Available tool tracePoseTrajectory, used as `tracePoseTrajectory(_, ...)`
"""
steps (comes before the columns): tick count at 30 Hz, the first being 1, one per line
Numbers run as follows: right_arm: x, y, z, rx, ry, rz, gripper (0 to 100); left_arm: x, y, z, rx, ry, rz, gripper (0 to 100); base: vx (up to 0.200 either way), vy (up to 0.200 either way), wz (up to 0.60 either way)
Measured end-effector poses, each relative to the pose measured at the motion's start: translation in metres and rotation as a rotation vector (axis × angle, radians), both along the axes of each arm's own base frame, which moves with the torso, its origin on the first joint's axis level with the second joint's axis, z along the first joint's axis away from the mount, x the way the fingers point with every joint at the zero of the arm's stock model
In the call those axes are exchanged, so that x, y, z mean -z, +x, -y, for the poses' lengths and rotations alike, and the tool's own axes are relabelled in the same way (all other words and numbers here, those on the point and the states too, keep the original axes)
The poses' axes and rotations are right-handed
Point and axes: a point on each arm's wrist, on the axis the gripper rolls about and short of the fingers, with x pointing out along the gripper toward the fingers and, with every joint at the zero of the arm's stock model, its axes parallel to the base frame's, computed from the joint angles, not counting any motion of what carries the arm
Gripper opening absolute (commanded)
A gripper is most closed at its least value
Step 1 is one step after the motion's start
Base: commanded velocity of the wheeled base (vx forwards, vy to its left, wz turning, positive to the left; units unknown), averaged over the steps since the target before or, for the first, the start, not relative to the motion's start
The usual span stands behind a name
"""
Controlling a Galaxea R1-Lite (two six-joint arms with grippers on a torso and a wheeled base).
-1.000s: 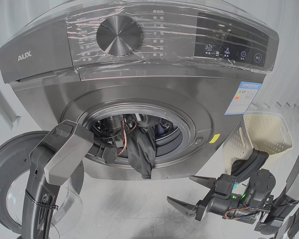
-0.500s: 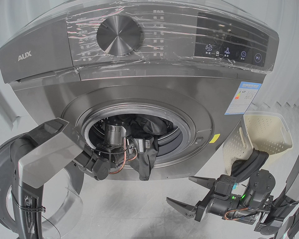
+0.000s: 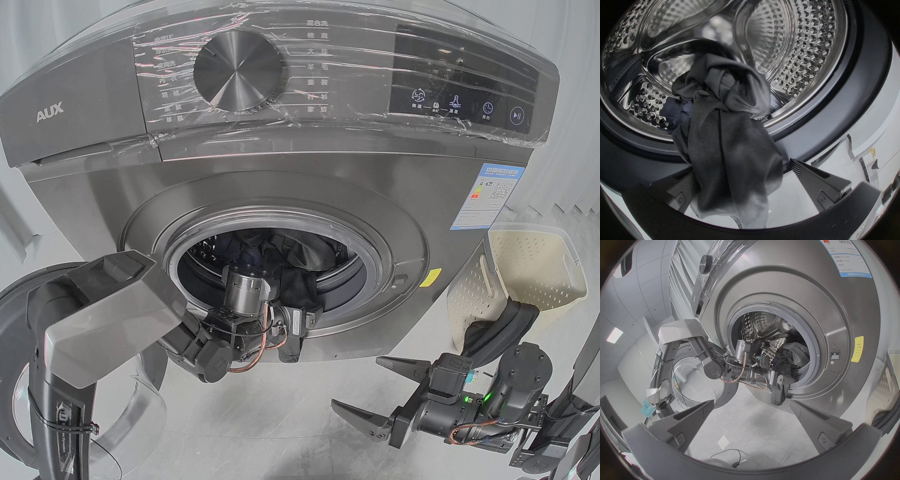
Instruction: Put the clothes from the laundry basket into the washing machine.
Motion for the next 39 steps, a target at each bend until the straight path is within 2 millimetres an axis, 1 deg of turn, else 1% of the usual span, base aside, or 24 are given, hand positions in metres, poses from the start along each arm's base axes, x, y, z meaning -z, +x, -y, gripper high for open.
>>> tracePoseTrajectory(4,0.000,0.000,0.000,-0.001,0.001,0.001,100,0.009,0.010,0.001,-0.016,0.005,0.007,0,0.000,0.000,0.00)
tracePoseTrajectory(9,-0.001,0.000,0.000,-0.001,0.002,0.002,100,0.009,0.020,-0.003,-0.041,-0.006,0.027,0,0.000,0.000,0.00)
tracePoseTrajectory(12,-0.001,0.000,0.000,-0.001,0.003,0.002,100,0.001,0.029,-0.004,-0.058,-0.038,0.070,0,0.000,0.000,0.00)
tracePoseTrajectory(17,-0.001,0.000,0.000,-0.001,0.004,0.003,100,-0.022,0.048,-0.003,-0.098,-0.132,0.199,0,0.000,0.000,0.00)
tracePoseTrajectory(24,-0.001,0.000,0.000,-0.001,0.005,0.003,100,-0.043,0.073,0.000,-0.168,-0.233,0.363,0,0.000,0.000,0.00)
tracePoseTrajectory(35,-0.001,0.001,-0.001,-0.001,0.006,0.003,100,-0.049,0.104,0.005,-0.233,-0.315,0.499,0,0.000,0.000,0.00)
tracePoseTrajectory(39,-0.001,0.001,-0.001,-0.001,0.005,0.003,100,-0.045,0.108,0.008,-0.239,-0.333,0.502,0,0.000,0.000,0.00)
